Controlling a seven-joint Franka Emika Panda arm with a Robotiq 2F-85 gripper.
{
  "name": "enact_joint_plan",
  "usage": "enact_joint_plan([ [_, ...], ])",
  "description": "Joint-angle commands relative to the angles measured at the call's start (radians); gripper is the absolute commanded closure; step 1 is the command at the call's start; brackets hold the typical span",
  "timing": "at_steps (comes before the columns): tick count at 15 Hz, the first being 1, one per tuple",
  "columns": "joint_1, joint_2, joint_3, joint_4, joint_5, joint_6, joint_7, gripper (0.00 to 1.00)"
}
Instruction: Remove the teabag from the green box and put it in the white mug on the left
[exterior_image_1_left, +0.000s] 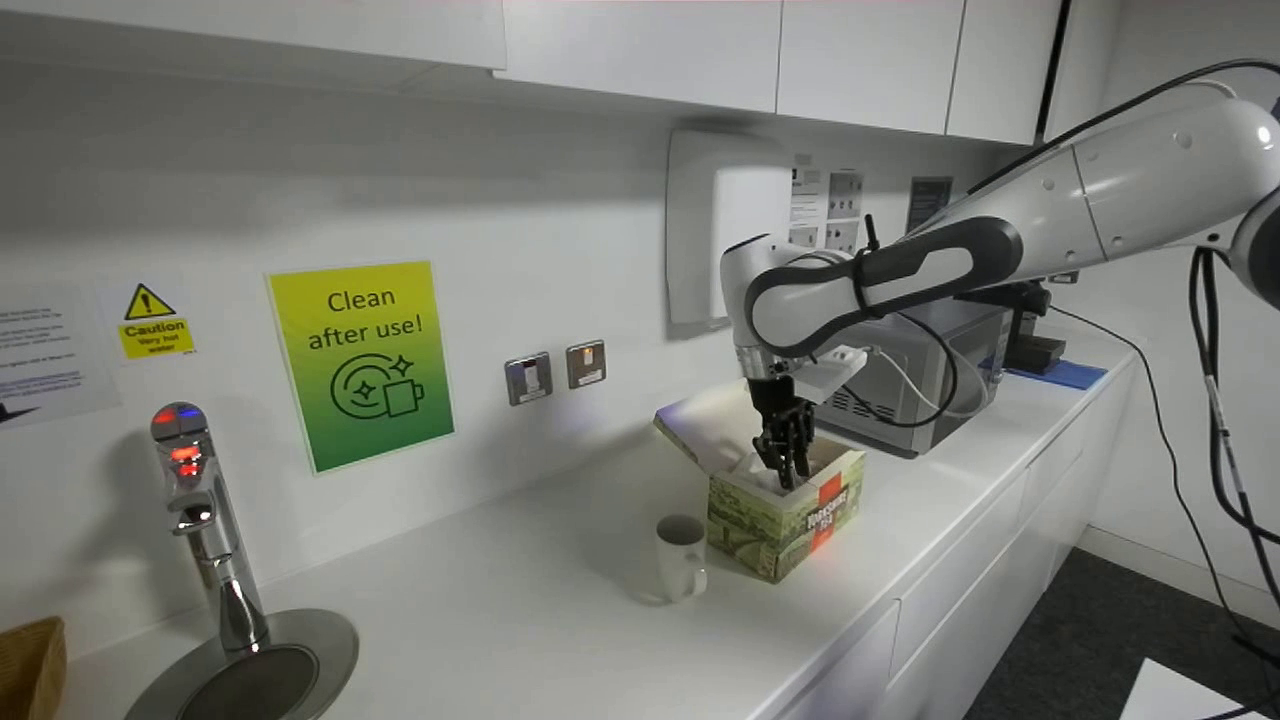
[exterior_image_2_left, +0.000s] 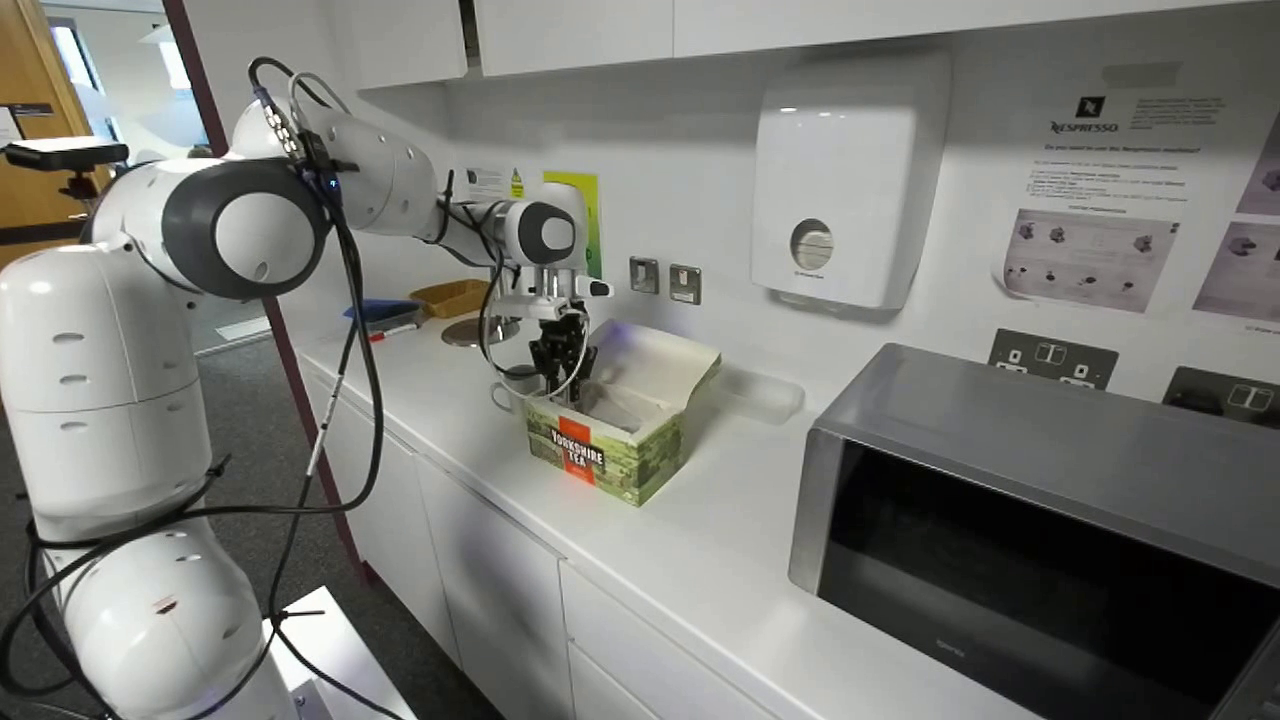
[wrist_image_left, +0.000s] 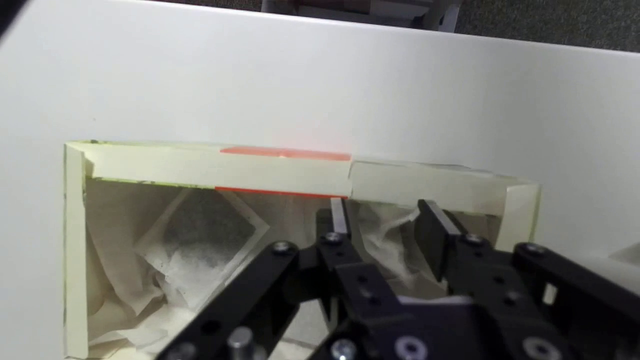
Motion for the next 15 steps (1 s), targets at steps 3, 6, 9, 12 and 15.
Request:
enact_joint_plan([
  [3, -0.004, -0.037, -0.002, -0.011, 0.020, -0.045, 0.002, 0.99],
  [6, -0.006, -0.036, -0.005, -0.008, 0.020, -0.043, 0.005, 1.00],
  [9, -0.002, -0.051, -0.005, -0.005, 0.007, -0.026, 0.019, 1.00],
  [12, 0.004, -0.072, 0.000, 0.003, -0.003, -0.021, 0.021, 1.00],
  [15, 0.013, -0.096, 0.010, 0.008, -0.017, -0.015, 0.025, 1.00],
])
